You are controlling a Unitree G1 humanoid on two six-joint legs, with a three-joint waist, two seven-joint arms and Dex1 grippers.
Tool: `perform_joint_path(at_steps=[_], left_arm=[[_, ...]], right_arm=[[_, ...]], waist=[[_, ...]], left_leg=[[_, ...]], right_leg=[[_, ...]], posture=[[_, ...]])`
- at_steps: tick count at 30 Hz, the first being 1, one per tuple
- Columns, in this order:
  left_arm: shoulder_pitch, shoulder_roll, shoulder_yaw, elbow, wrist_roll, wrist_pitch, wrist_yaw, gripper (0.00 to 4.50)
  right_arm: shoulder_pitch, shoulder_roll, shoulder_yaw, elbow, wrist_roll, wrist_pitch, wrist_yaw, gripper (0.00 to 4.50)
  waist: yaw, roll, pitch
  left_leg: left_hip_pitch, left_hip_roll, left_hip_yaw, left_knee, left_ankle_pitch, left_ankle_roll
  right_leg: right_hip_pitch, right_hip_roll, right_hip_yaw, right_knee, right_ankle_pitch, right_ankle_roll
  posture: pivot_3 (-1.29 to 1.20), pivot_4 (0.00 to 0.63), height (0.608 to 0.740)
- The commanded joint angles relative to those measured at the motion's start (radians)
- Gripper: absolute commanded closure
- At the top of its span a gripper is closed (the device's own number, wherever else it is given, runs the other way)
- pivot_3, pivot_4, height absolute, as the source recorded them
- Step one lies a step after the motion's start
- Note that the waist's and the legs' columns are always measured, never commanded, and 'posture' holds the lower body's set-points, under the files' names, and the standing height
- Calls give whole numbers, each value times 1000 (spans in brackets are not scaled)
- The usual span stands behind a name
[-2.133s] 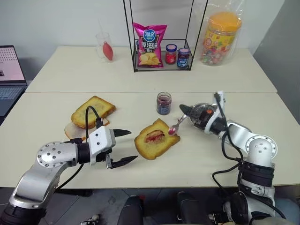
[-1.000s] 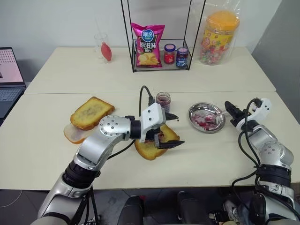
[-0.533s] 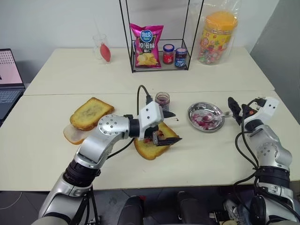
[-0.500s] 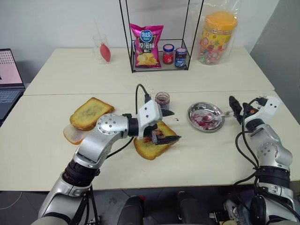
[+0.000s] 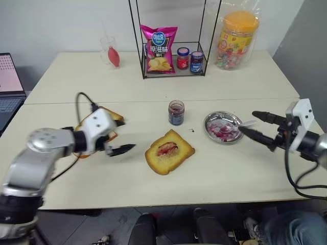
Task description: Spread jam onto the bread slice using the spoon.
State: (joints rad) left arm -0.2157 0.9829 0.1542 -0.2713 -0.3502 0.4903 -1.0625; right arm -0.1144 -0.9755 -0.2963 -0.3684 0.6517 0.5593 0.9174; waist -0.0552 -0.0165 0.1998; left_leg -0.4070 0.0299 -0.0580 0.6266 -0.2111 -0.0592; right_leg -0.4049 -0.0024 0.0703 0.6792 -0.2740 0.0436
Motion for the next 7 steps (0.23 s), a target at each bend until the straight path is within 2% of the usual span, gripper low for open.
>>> perform_joint_path(at_steps=[1, 7], left_arm=[[60, 27, 74, -47, -41, -29, -50, 0], [41, -13, 60, -82, -79, -8, -13, 0]], right_arm=[[31, -68, -38, -31, 21, 14, 106, 602], [17, -70, -11, -11, 1, 1, 137, 602]], waist=[[3, -2, 1], [11, -9, 2]], left_leg=[[0, -1, 1, 1, 0, 0], [0, -1, 3, 4, 0, -1]], right_leg=[[0, -1, 1, 0, -2, -3], [0, -2, 2, 0, -1, -2]], posture=[[0, 150, 740], [0, 150, 740]])
